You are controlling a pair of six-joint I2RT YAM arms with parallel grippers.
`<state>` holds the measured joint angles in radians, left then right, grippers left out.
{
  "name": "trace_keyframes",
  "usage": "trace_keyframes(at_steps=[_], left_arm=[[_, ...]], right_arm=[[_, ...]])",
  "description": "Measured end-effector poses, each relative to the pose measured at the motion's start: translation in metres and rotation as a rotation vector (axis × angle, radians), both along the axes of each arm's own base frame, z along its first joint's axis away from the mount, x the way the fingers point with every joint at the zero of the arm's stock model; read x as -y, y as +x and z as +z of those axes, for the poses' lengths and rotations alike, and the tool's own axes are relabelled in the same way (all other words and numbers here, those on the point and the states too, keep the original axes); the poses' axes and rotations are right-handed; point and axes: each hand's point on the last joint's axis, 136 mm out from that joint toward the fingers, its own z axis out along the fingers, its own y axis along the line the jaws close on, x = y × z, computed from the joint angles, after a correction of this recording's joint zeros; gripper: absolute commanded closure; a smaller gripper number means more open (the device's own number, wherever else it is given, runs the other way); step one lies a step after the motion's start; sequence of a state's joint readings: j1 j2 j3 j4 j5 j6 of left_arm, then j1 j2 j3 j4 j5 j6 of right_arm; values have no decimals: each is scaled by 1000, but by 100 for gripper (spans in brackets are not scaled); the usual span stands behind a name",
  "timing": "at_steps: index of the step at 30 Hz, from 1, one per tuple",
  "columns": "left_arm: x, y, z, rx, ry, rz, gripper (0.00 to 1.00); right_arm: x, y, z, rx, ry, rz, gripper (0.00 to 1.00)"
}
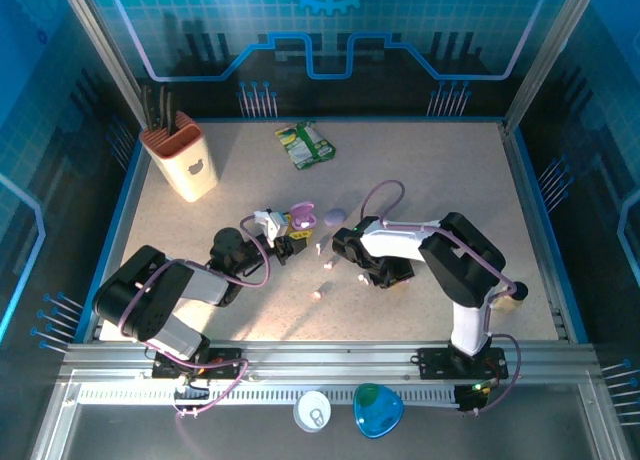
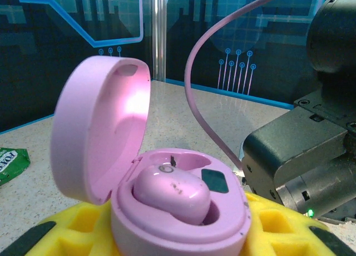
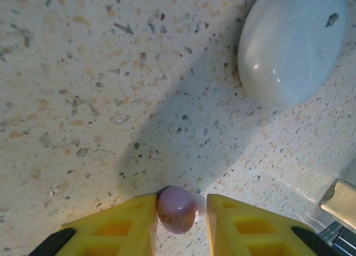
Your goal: Insert the wireless bluetooth earbuds into the charging case
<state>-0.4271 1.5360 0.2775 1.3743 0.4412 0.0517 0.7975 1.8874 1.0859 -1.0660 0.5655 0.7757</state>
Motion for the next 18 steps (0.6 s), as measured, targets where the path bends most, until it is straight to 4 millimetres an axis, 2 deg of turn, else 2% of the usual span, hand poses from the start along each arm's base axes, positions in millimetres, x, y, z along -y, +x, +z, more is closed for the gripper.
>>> trace_keyframes(at_steps=[7,13,16,18], left_arm=[[0,0,0,0,0,0,64],[0,0,0,0,0,0,64],[1,-1,0,2,2,-8,65],[2,-3,0,3,2,-19,65]], right_arm=[[0,0,0,-9,-5,11,82],[1,0,3,-4,-1,16,82],[-2,2,15,32,42,21,82],[-8,6,30,79,109,33,82]])
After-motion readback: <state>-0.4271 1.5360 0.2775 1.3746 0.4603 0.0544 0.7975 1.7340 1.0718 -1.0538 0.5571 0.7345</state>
